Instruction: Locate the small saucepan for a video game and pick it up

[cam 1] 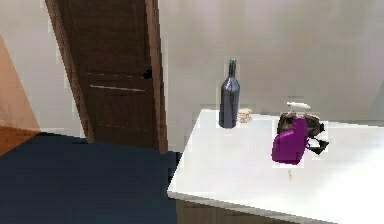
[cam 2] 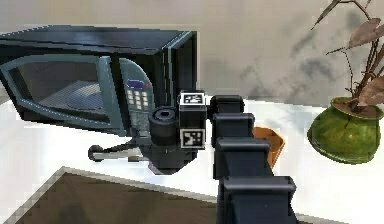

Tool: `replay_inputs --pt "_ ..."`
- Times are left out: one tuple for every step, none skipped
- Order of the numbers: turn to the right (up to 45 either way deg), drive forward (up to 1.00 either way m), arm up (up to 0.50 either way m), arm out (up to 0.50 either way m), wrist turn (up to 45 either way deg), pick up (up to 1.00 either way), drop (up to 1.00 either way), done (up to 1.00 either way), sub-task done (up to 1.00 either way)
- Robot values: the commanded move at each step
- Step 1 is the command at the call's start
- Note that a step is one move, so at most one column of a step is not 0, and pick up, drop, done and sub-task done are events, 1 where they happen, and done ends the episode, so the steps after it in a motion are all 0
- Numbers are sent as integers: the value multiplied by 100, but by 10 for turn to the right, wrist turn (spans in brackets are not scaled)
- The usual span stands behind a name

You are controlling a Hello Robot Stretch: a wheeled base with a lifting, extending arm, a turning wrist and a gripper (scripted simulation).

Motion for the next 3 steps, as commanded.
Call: replay_inputs --pt "0 0 0 0 270 0 0 0 0" --pt "0 0 -12 0 0 0 0 0 0" --pt "0 0 0 0 0 100 0 0 0"
